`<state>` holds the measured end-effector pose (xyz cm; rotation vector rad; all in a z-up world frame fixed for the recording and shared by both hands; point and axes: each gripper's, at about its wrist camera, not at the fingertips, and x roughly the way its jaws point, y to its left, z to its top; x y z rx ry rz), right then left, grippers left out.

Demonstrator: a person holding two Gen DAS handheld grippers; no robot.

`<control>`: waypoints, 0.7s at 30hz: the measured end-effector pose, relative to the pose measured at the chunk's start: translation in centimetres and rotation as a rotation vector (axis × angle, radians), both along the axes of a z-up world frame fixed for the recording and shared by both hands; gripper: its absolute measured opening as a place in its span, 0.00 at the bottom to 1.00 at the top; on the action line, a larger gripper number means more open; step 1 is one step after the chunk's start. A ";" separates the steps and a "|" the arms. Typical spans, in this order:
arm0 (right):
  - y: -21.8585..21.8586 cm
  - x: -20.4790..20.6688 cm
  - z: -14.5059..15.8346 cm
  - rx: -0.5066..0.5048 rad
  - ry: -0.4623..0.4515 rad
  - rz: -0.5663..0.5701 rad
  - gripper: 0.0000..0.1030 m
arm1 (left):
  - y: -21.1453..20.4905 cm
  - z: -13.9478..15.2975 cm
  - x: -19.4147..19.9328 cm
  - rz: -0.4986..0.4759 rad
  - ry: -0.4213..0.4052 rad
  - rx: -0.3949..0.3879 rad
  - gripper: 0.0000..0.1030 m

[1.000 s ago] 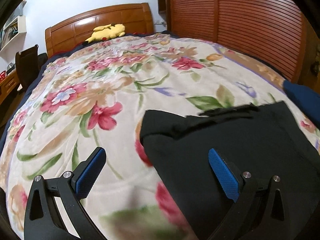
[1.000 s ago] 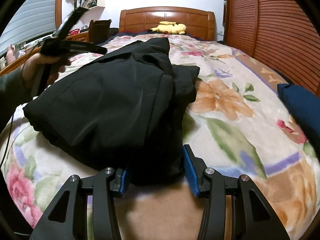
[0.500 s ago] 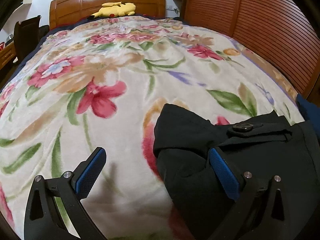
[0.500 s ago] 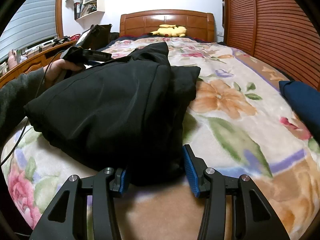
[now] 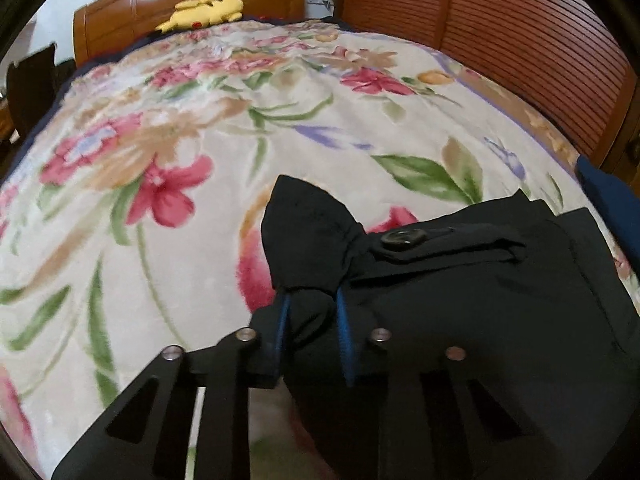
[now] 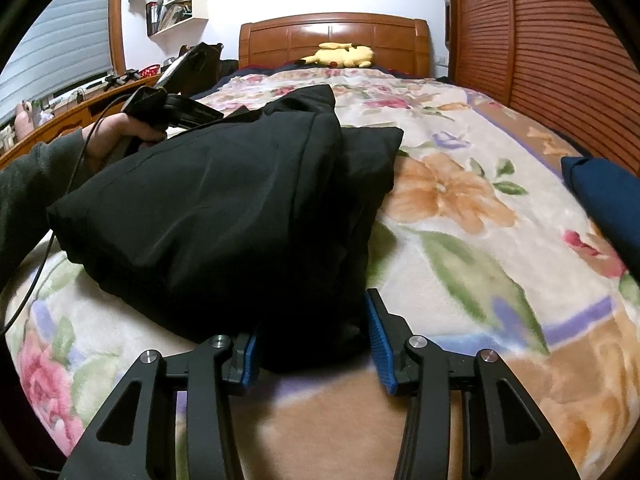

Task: Fold large clothes
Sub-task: 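Grasp the coat bundle with the left tool while the right tool grasps it too, then carry the coat with both tools onto the blue pillow and open them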

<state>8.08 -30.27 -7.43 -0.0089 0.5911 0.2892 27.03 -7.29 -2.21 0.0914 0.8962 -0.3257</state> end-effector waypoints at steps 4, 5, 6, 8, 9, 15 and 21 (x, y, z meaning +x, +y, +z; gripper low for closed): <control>-0.7 0.1 0.4 0.066 0.018 0.039 0.20 | 0.2 2.2 -1.9 0.016 -0.052 0.028 0.16; -0.9 0.1 0.4 0.076 0.018 0.046 0.17 | 0.2 3.0 -2.5 0.018 -0.066 0.032 0.15; -1.1 0.0 0.6 0.088 0.011 0.053 0.15 | 0.3 3.9 -3.1 0.023 -0.079 0.034 0.15; -1.5 -0.3 1.0 0.105 -0.005 0.058 0.13 | 0.4 5.3 -4.0 0.025 -0.099 0.034 0.14; -1.7 -0.6 1.5 0.110 -0.022 0.058 0.13 | 0.5 5.9 -4.4 0.026 -0.107 0.032 0.14; -2.7 -2.1 4.2 0.092 -0.091 0.043 0.10 | 0.2 9.3 -7.3 0.018 -0.141 0.034 0.14; -5.2 -3.1 5.8 0.091 -0.112 -0.001 0.09 | -0.6 11.1 -10.3 -0.002 -0.170 0.018 0.14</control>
